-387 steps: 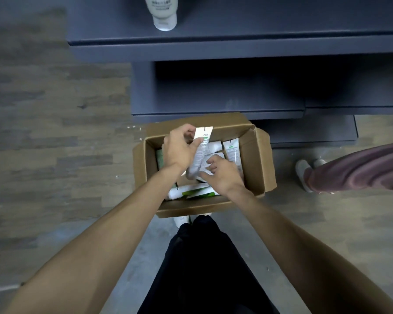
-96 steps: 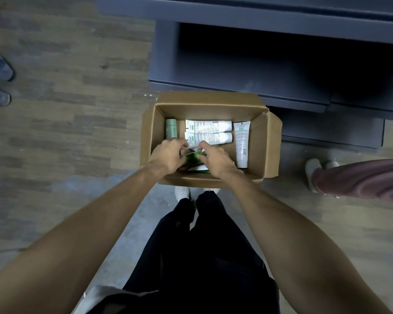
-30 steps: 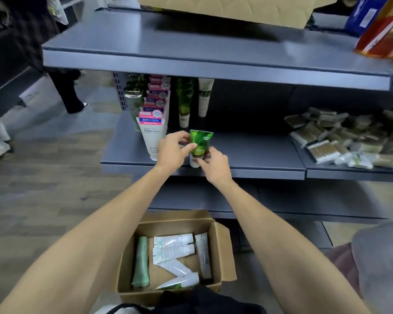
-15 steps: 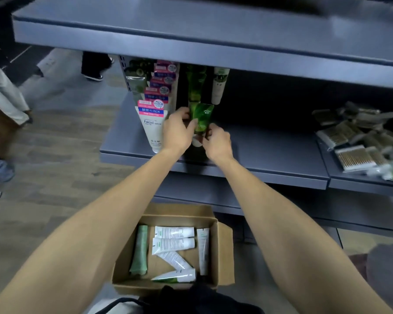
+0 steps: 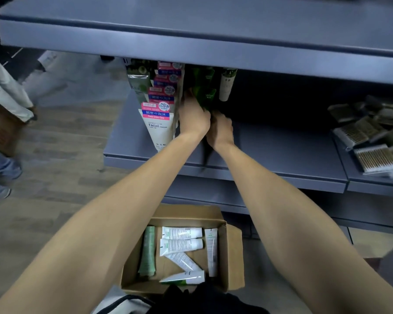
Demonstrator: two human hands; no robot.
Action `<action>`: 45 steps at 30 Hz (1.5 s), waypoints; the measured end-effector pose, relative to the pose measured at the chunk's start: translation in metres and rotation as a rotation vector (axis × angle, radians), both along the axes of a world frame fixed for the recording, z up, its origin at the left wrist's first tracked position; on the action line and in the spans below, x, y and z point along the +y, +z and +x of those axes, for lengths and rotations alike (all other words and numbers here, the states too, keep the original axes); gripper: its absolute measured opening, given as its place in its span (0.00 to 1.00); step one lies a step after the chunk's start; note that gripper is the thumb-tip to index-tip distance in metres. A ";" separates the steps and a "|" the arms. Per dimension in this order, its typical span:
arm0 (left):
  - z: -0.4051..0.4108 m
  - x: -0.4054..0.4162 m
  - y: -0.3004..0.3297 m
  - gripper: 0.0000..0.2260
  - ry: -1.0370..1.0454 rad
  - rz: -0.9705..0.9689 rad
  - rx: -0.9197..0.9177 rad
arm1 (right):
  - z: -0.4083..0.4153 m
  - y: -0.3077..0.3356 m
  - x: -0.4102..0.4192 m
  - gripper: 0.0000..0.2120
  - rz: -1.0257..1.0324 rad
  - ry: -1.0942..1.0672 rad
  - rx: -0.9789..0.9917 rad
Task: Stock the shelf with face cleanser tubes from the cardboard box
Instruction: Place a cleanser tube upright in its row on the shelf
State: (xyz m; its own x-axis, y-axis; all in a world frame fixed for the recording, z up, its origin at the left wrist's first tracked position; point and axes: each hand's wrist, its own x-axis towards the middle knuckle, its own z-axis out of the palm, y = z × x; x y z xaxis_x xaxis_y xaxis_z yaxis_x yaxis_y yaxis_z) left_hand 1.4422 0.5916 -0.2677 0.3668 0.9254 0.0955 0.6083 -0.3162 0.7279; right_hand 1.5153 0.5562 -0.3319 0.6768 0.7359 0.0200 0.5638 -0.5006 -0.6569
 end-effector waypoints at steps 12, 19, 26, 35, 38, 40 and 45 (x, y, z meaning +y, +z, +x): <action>0.004 0.004 -0.001 0.25 -0.002 -0.064 0.039 | 0.016 -0.011 0.029 0.11 -0.067 0.000 -0.110; 0.006 0.010 0.002 0.27 -0.004 -0.106 0.016 | 0.021 -0.011 0.036 0.14 -0.024 -0.011 -0.097; 0.010 0.015 -0.003 0.28 -0.019 -0.125 0.032 | 0.026 -0.016 0.041 0.14 -0.008 -0.029 -0.070; 0.013 0.017 -0.011 0.29 -0.031 -0.151 0.003 | 0.018 -0.015 0.037 0.12 -0.110 -0.007 -0.029; 0.009 0.013 -0.020 0.24 -0.004 -0.200 -0.064 | 0.004 -0.024 0.024 0.11 -0.088 -0.033 0.005; 0.003 0.006 -0.024 0.22 0.004 -0.238 -0.114 | -0.005 -0.029 0.010 0.10 -0.036 -0.054 0.029; -0.014 -0.014 -0.034 0.22 0.015 -0.240 -0.199 | -0.010 -0.034 -0.026 0.13 0.030 -0.012 0.035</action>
State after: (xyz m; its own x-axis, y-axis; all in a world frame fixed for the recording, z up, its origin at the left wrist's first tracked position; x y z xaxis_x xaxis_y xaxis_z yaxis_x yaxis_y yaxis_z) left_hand 1.4285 0.5778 -0.3022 0.3491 0.9353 -0.0580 0.4496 -0.1129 0.8861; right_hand 1.5057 0.5300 -0.3655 0.6861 0.7273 0.0180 0.5341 -0.4868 -0.6911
